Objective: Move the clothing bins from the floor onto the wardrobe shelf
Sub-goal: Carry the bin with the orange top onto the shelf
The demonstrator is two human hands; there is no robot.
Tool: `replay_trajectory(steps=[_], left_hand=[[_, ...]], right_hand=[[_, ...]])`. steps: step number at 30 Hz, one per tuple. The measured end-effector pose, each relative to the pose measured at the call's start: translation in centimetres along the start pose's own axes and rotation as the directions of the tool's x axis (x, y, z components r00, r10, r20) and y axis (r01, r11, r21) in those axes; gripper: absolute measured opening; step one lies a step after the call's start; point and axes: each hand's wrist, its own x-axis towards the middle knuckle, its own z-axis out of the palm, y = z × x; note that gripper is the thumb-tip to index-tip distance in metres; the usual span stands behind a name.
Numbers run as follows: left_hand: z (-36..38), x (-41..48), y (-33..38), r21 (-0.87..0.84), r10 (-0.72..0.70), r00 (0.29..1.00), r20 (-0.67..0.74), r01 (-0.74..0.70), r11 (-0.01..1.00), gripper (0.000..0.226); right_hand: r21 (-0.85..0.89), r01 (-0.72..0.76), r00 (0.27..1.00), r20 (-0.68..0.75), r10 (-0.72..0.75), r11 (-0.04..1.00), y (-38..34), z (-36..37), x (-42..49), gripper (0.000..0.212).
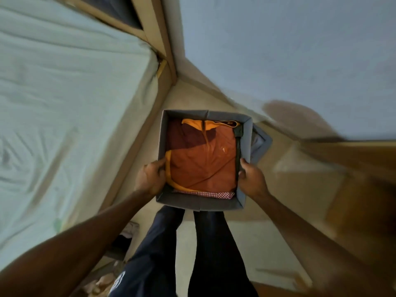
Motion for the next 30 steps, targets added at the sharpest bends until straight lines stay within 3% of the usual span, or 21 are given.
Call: replay_trajectory(steps=[4, 7, 16, 24, 30], left_hand=[[-2.5, -6.4, 2.1, 0.021, 0.129, 0.990, 0.058, -0.131, 0.991, 0.048], [-3.5, -10.7, 3.9, 0.054, 0.244, 0.966, 0.085, -0.249, 0.967, 0.045], [-2.1, -18.0, 12.9, 0.144, 0.524, 0.826, 0.206, -0.555, 0.819, 0.038], [4.0, -23.1, 27.0, 0.219, 0.742, 0.617, 0.263, -0.787, 0.577, 0.043], [10.0, -27.5, 37.7, 0.211, 0.874, 0.409, 0.262, -0.908, 0.362, 0.040]], right_hand=[[0.033, -0.066, 0.994, -0.084, 0.069, 0.997, -0.3, -2.5, -9.4, 0.043], [0.095, -0.155, 0.978, -0.128, 0.166, 0.983, -0.2, -4.2, -16.8, 0.051], [0.360, -0.314, 0.862, -0.280, 0.422, 0.879, 5.7, -6.7, -31.0, 0.062], [0.560, -0.319, 0.669, -0.438, 0.600, 0.765, 15.4, -10.7, -40.6, 0.062], [0.680, -0.320, 0.485, -0.480, 0.731, 0.659, 21.6, -15.0, -46.7, 0.064]])
